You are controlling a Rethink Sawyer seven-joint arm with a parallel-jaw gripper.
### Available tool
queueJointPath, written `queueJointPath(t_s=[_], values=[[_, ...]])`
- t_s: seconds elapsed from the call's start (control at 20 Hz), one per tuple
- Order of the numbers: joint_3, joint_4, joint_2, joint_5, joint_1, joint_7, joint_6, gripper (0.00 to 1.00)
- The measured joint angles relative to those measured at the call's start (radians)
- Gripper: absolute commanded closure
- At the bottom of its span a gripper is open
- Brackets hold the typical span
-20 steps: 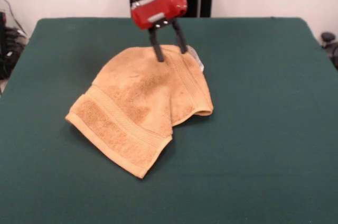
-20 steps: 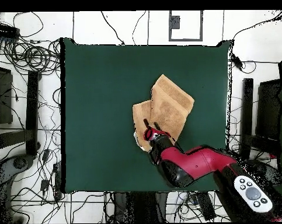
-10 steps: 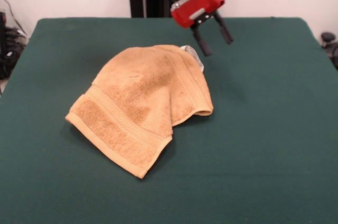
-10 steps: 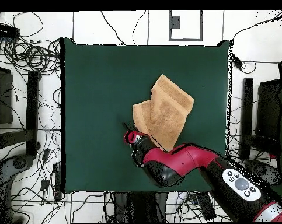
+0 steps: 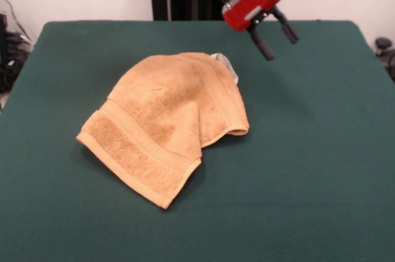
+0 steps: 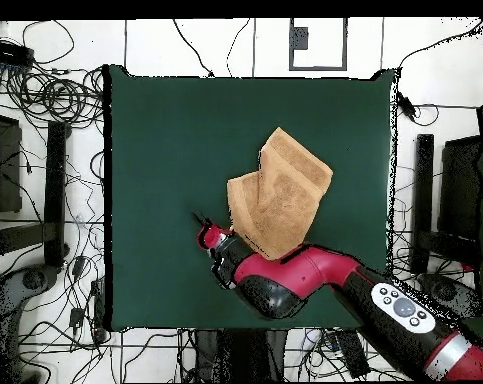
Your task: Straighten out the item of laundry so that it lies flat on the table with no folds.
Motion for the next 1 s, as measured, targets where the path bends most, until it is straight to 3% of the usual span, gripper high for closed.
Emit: queueJointPath(t_s=[0.1,0.25,0.55,0.75,1.0], values=[[-0.018,0.000,-0.013,0.000,0.026,0.000,0.000,0.00],[-0.135,-0.008,-0.078,0.001,0.155,0.000,-0.015,0.00],[-0.452,-0.042,-0.163,0.082,0.470,-0.003,-0.172,0.00],[-0.715,-0.059,-0.183,0.252,0.699,-0.046,-0.374,0.00],[-0.943,-0.066,-0.175,0.434,0.861,-0.128,-0.585,0.00]])
